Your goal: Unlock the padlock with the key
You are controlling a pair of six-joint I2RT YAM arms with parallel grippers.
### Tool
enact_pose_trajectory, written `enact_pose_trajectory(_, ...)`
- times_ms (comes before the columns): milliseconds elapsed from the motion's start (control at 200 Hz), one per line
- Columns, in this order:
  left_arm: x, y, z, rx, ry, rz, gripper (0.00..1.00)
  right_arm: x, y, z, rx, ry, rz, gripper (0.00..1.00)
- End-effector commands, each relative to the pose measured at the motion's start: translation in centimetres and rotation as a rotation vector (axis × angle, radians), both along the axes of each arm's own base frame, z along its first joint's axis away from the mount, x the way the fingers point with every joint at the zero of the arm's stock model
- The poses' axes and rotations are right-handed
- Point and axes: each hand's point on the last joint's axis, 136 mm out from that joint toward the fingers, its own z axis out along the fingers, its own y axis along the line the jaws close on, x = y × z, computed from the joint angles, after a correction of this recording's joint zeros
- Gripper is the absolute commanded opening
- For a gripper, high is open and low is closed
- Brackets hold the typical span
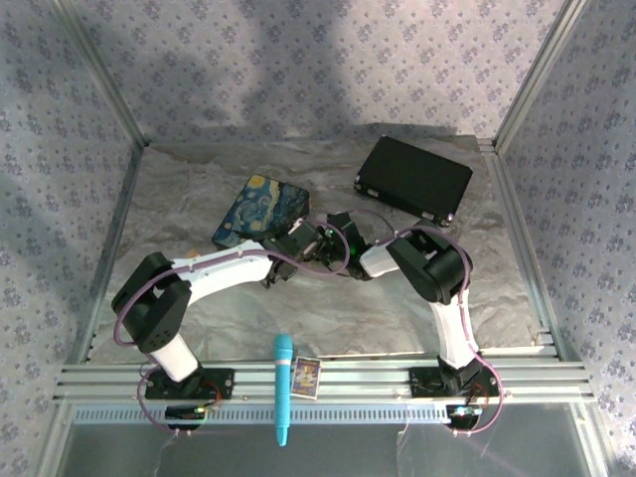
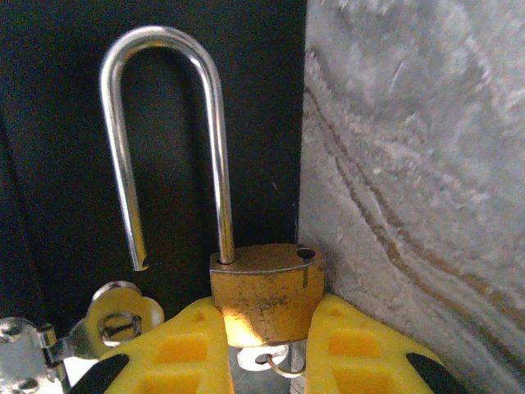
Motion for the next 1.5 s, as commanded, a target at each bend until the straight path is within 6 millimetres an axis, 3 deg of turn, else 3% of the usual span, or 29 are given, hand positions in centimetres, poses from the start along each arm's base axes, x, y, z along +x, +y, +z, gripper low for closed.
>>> enact_pose_trajectory(0, -4.3, 2.0, -4.4, 0.063, 0.225, -0.005, 0.42, 0.4, -3.8, -3.9, -0.109, 0.083, -0.083, 0.0)
enact_pose_trajectory(150, -3.4, 3.0, -3.9, 0.09, 0.173, 0.061, 0.43, -1.4, -4.8, -3.4, -0.245, 0.065, 0.007, 0.0)
enact_pose_trajectory(410, -1.7, 4.5, -1.5, 0.126, 0.072, 0.129, 0.55, -7.0, -8.5, -5.6, -0.557, 0.198, 0.286, 0.0)
enact_pose_trajectory(665, -0.2, 5.2, 1.5, 0.086, -0.042, 0.207, 0.87, -11.1, -11.7, -4.9, -0.798, 0.328, 0.545, 0.0)
enact_pose_trajectory(850, -0.6, 7.6, 1.9, 0.063, -0.069, 0.347, 0.9, -11.0, -12.5, -3.4, -0.906, 0.325, 0.573, 0.0)
enact_pose_trajectory(1079, -0.7, 10.5, 0.6, 0.109, -0.064, 0.432, 0.91, -12.4, -13.5, -4.3, -0.946, 0.375, 0.601, 0.0)
enact_pose_trajectory(1239, 1.2, 11.2, 0.5, 0.063, -0.065, 0.453, 0.92, -12.7, -14.2, -3.9, -1.013, 0.372, 0.6, 0.05)
enact_pose_trajectory(1404, 3.7, 12.5, 0.2, 0.051, -0.055, 0.487, 0.92, -12.8, -13.1, -3.3, -0.973, 0.336, 0.59, 0.17)
enact_pose_trajectory(1494, 5.3, 12.0, 0.4, 0.043, -0.079, 0.474, 0.92, -12.6, -12.4, -2.9, -0.953, 0.323, 0.588, 0.24)
